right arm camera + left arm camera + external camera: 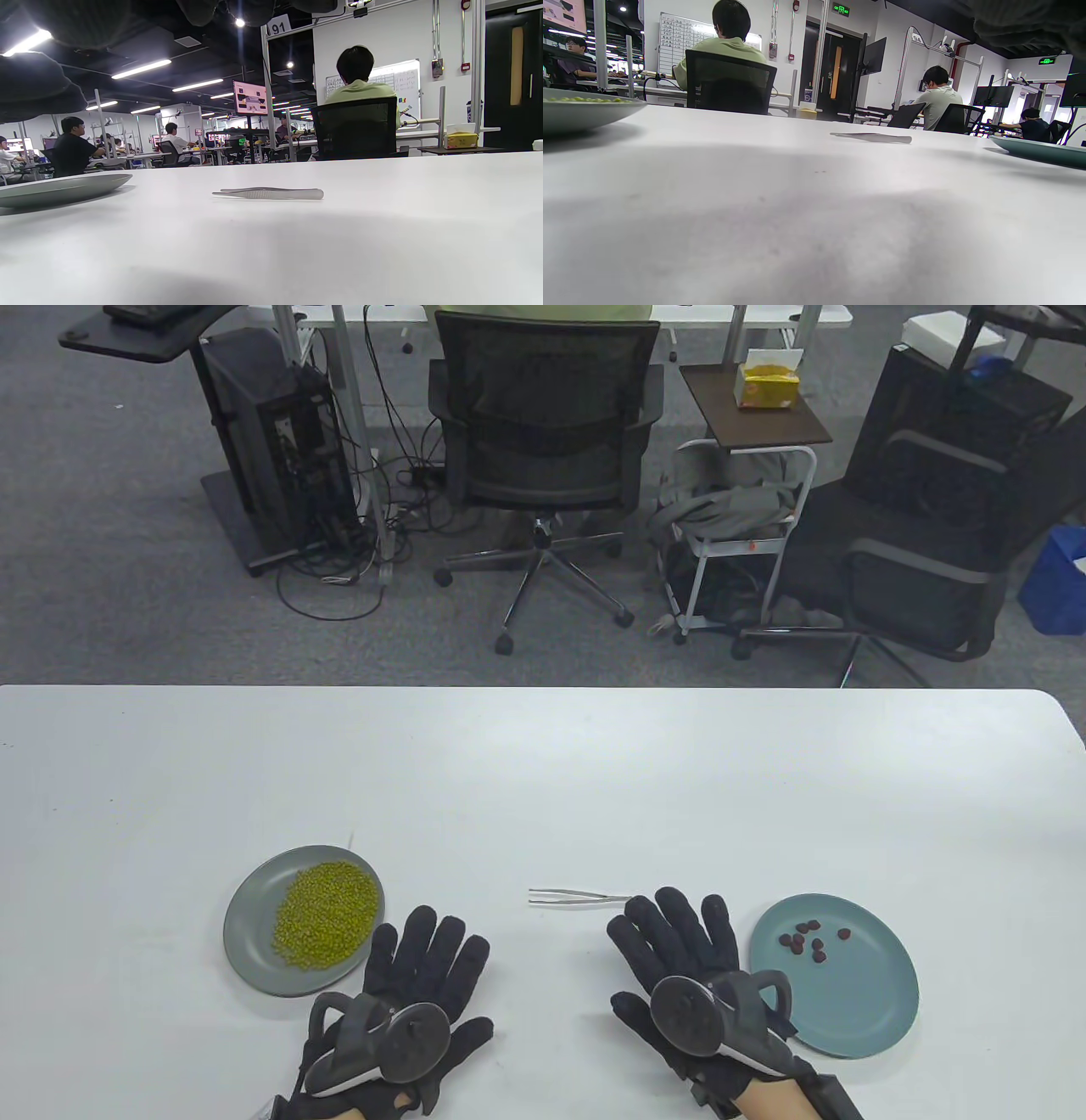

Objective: Pick cranberries with tweezers into plate

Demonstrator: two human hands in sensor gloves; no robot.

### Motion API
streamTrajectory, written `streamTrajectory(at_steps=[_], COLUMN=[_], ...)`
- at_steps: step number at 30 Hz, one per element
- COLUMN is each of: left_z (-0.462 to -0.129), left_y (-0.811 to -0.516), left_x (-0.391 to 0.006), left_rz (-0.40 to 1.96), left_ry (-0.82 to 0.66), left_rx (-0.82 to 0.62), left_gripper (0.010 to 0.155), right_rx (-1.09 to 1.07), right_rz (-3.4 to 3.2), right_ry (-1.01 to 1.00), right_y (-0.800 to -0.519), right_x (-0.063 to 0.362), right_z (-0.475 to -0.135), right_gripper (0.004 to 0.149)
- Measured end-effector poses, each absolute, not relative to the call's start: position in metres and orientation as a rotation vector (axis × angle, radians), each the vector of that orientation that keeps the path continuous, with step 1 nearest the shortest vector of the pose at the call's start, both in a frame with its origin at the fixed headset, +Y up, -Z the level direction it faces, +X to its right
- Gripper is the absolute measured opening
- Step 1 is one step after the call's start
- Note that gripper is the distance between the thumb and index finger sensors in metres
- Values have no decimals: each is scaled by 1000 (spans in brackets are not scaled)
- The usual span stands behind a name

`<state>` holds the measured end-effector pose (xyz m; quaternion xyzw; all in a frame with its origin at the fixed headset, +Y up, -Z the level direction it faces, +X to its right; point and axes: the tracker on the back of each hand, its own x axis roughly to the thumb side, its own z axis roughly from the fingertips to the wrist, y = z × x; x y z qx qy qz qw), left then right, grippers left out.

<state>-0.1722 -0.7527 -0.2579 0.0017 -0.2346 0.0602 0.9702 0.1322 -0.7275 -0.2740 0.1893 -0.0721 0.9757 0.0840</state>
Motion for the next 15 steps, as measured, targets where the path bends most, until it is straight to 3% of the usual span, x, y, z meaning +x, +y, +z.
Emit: streamTrajectory(at_steps=[15], left_z=[-258], left_y=[-753], left_x=[-173], left_rz=[128], left_ry=[-479], left_rx=[-7], left_gripper=[84], right_rx=[574], right_rz=[2914], right_ry=[-175], right_y=[-730], right_x=[129], right_z=[-274], right_gripper=[77])
